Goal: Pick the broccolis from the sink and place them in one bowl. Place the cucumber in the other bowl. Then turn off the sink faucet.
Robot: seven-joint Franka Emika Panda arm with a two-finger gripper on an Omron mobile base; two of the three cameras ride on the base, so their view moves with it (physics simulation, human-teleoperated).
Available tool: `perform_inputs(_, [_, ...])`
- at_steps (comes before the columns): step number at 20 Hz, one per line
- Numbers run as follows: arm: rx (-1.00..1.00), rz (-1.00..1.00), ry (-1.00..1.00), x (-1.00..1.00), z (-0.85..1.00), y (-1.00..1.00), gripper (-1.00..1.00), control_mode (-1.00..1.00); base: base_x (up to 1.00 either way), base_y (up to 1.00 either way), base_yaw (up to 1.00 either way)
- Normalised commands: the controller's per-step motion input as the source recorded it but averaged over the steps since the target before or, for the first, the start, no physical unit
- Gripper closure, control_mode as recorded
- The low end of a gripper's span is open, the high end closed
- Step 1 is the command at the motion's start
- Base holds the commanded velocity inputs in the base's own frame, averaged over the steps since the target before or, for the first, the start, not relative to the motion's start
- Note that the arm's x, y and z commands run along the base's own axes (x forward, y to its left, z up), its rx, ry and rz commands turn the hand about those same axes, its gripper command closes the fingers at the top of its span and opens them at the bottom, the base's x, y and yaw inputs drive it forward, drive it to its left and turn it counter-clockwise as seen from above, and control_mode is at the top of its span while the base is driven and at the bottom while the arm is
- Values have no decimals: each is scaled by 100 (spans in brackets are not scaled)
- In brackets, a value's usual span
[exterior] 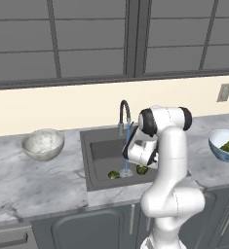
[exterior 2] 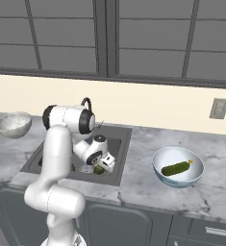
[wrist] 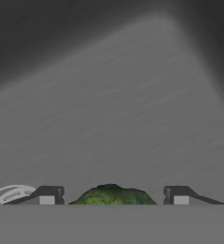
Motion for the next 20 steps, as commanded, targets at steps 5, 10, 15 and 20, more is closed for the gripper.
perform_inputs(5, [0,0,0,-5,0,0,100,-100,0,0,0])
perform_inputs(10, [5,0,-3,24,40,-2,100,-100,0,0,0])
perform_inputs(15, [1,0,-1,21,82,-9,100,-100,0,0,0])
perform_inputs(20, [0,0,0,1,95,-21,100,-100,0,0,0])
